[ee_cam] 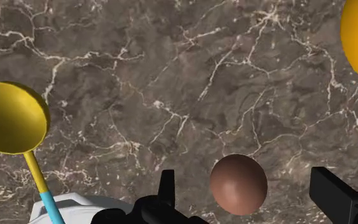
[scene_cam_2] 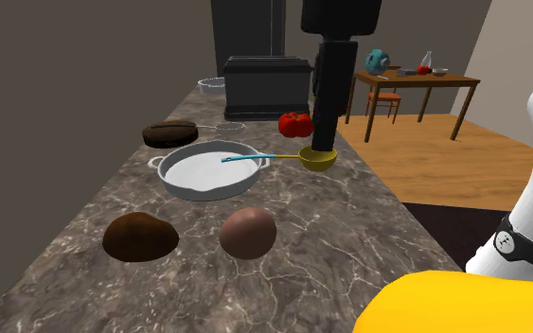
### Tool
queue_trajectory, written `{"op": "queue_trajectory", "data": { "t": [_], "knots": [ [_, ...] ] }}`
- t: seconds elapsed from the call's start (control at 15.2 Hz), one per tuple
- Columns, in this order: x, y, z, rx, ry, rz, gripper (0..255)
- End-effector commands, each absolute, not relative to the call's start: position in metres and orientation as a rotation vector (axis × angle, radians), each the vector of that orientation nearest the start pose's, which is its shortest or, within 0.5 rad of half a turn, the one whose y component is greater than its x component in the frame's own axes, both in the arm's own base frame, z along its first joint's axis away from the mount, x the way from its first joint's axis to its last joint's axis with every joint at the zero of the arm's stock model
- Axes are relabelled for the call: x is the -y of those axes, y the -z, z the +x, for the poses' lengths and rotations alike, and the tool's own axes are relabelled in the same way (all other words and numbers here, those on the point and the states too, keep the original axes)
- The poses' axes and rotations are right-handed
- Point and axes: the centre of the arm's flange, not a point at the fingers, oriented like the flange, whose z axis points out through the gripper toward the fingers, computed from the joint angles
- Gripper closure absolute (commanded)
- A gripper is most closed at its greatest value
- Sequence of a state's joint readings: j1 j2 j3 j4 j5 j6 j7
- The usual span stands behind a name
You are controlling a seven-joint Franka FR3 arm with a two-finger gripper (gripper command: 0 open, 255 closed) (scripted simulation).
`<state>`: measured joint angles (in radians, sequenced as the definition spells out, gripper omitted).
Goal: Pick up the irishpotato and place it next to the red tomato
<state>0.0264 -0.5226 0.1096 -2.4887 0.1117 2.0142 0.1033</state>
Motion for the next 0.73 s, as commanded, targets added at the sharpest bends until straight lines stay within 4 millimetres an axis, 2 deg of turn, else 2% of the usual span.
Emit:
{"op": "queue_trajectory", "data": {
  "t": [0.0, 0.66],
  "knots": [
    [-0.069, -0.454, 0.407, -0.030, 0.107, -3.086, 0],
    [-0.099, -0.390, 0.500, 0.020, 0.300, -3.067, 0]
  ]
}}
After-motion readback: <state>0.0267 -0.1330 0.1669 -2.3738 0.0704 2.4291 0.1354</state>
